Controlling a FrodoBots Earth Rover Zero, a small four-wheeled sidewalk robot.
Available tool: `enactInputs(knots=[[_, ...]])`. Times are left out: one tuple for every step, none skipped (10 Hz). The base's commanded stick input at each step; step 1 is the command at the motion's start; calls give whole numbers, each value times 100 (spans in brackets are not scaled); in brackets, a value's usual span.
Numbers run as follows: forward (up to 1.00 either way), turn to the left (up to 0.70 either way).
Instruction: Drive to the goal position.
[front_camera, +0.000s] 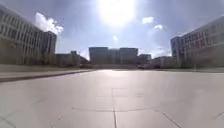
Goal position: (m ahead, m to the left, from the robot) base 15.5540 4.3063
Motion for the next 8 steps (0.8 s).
enactInputs(knots=[[100,-10],[100,-8],[100,-6],[100,-5],[100,-3],[100,-1],[100,0],[100,0]])
